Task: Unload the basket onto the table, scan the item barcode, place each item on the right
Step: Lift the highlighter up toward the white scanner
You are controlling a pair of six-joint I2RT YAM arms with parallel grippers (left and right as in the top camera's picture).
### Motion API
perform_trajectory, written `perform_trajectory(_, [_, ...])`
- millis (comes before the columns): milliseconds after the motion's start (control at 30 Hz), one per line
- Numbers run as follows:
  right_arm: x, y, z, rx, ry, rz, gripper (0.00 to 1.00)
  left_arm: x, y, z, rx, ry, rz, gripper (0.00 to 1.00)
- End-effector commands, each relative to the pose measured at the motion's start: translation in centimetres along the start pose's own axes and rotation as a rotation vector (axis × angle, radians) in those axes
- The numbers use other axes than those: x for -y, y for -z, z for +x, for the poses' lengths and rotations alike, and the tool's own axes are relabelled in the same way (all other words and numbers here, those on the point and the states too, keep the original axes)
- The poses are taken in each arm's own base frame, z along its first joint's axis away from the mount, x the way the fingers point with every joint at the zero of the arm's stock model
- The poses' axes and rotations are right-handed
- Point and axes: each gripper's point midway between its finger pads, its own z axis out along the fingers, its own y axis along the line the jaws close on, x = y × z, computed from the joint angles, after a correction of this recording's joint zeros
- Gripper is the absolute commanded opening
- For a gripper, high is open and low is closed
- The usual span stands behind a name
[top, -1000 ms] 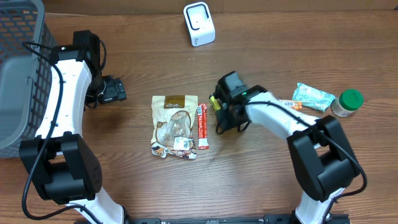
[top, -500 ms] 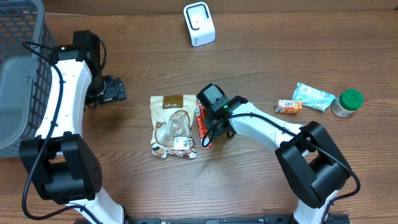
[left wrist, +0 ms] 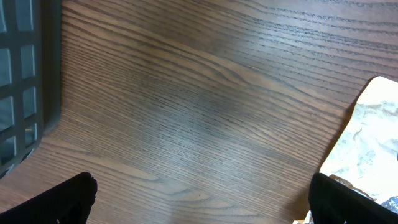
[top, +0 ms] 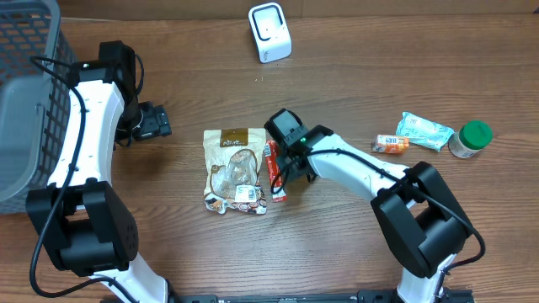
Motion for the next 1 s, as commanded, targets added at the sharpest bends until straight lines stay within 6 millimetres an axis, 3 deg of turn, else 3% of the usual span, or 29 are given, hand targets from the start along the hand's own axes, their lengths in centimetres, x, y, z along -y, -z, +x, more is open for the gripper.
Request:
perform_trajectory(0, [3.0,3.1,-4.8,0.116,0.003,0.127,0.03,0.4,0.1,-0.3,0.006,-0.025,0.006,1.00])
perform_trajectory(167, [4.4,8.0,-9.8,0.213,0.068,0.135,0.03,0.4,0.1,-0.3,0.006,-0.025,0.006,1.00])
perform_trajectory(300, [6.8,12.2,-14.5,0.359,0.059,0.179,0.03,0.4,0.1,-0.3,0.006,-0.025,0.006,1.00])
perform_trajectory(467, [9.4,14.9,-18.7,0.527,0.069,0.283,0.03,0.4,0.1,-0.3,0.006,-0.025,0.006,1.00])
perform_trajectory(667, [10.9,14.9,-22.3,0.640,0.132,0.406,0.03,0.4,0.1,-0.3,0.006,-0.025,0.006,1.00])
perform_trajectory(967, [12.2,10.9,-25.7,0.664,0.282,0.662,0.04,0.4,0.1,-0.3,0.006,-0.025,0.006,1.00])
